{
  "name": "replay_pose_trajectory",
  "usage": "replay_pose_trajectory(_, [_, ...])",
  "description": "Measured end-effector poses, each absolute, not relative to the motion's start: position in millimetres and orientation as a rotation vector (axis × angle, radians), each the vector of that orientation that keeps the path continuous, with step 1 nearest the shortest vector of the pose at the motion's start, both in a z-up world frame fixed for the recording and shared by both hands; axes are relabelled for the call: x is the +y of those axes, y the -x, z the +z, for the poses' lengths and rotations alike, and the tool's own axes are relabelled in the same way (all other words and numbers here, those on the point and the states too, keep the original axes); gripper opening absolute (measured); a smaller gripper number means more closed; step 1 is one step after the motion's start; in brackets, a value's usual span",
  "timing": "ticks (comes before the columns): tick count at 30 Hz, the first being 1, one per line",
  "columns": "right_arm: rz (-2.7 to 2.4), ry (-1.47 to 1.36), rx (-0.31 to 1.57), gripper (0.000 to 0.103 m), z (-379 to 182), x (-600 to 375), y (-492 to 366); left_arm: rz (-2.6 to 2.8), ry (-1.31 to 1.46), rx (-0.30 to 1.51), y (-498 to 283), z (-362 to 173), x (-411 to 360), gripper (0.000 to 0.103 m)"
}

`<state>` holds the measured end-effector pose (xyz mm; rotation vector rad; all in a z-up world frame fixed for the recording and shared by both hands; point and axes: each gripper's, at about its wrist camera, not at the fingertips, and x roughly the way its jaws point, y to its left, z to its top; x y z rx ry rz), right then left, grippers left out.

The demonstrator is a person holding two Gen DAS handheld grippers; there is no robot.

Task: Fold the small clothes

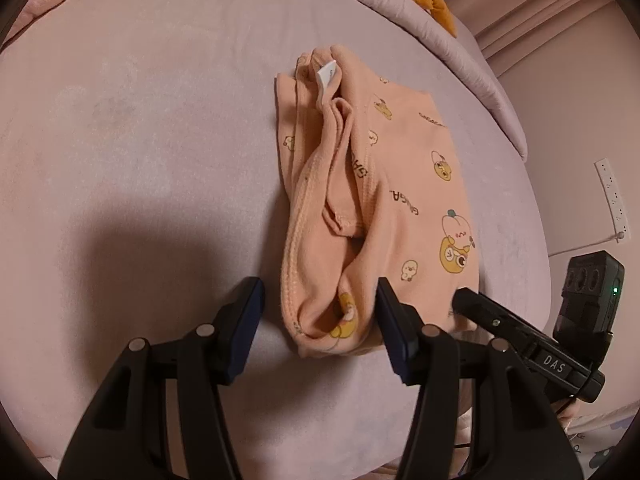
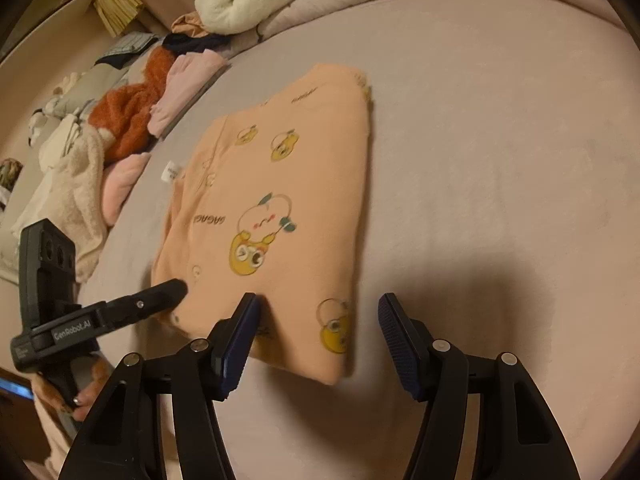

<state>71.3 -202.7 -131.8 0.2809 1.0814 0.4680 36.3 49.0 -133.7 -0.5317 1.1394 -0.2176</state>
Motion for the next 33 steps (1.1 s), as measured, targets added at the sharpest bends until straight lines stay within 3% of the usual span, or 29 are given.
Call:
replay_pose_trajectory(3, [0.511,-0.292,1.086,0.063,-135.2,-196.7,-68.9,-0.250,0.579,1.148,-38.4,-139.4,47.9,0.054])
replay_pose_trajectory(6, [0.523,-0.286,1.097,0.048,-141.5,-190.4,-70.0,-0.254,0.571,1.141,-35.5,-139.9,46.9,0.047])
replay_pose_trajectory(8, [0.521,-0.282,1.093,0.030,-141.4,-188.7,-71.5,-0.286,0.587,1.158,-32.5,-143.0,45.0,0.023])
replay_pose_trajectory(10, [0.518,-0.290,1.098,0.018,-141.3,-189.5,-72.5,-0.287,0.615,1.166,-30.5,-145.9,42.5,0.019])
replay_pose_trajectory(14, [0.523,-0.277,1.074,0.013,-130.9,-192.1,-66.7,-0.287,0.601,1.156,-23.7,-135.7,37.7,0.014])
replay_pose_trajectory(22, [0.553,-0.257,1.065,0.012,-114.7,-208.1,-45.0,-0.334,0.603,1.174,3.6,-121.5,23.6,0.015])
replay_pose_trajectory(27, [0.501,-0.233,1.123,0.013,-130.7,-211.0,-46.8,-0.293,0.563,1.201,5.4,-131.2,19.6,0.023])
replay_pose_trajectory(30, [0.463,-0.223,1.128,0.041,-131.4,-214.1,-49.3,-0.276,0.557,1.194,3.2,-126.3,24.9,0.031])
replay_pose_trajectory(31, [0.444,-0.204,1.113,0.054,-128.3,-214.4,-49.0,-0.259,0.543,1.181,1.2,-122.5,27.8,0.044])
replay_pose_trajectory(32, [0.426,-0.185,1.086,0.059,-123.6,-215.7,-49.1,-0.244,0.532,1.160,-1.0,-118.5,31.0,0.059])
replay_pose_trajectory(33, [0.426,-0.179,1.063,0.059,-119.4,-217.1,-49.5,-0.229,0.519,1.136,-5.2,-114.7,31.8,0.064])
